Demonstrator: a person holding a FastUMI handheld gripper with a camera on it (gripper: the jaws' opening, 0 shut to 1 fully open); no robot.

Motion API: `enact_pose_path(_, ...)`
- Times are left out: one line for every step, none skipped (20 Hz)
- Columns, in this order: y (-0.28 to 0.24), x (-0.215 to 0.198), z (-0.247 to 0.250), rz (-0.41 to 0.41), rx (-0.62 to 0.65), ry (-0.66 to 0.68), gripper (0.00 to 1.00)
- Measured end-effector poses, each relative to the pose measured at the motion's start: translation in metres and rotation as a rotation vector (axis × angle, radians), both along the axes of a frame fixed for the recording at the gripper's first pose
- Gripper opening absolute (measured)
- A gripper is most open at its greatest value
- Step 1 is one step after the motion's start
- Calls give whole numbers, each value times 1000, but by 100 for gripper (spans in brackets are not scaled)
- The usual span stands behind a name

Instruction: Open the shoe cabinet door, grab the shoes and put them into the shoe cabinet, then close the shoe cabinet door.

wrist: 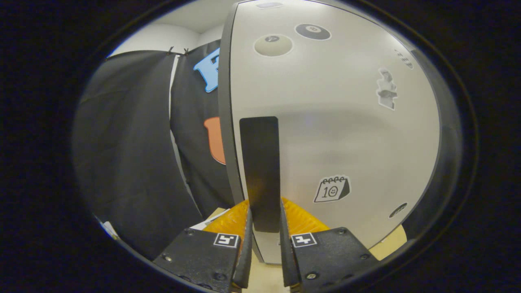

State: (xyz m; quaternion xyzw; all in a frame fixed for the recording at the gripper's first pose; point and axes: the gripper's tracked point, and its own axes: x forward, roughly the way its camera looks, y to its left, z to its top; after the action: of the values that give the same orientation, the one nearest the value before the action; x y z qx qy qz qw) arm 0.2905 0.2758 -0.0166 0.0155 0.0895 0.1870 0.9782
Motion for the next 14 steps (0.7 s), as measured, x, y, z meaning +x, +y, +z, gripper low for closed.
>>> enact_pose_path(-2,-5,-1,13,-7,-4,32)
enact_pose_path(-5,-12,-2,22,-18,-8,31)
enact_pose_path(-7,-19,-3,33,-23,-12,30)
enact_pose_path(-9,-29,-4,42,-24,-11,30)
enact_pose_path(-12,-37,-4,50,-24,-9,29)
enact_pose_path(-17,-48,-6,59,-28,-7,29)
enact_pose_path(-22,-59,-6,65,-35,-6,28)
enact_pose_path(-27,-71,-7,71,-32,2,28)
enact_pose_path(-33,-83,-8,78,-24,9,28)
enact_pose_path(-40,-95,-10,88,-26,9,28)
enact_pose_path(-46,-104,-10,95,-31,8,27)
enact_pose_path(-54,-113,-12,99,-33,7,27)
enact_pose_path(-60,-122,-13,101,-28,9,27)
enact_pose_path(-67,-130,-13,102,-26,9,27)
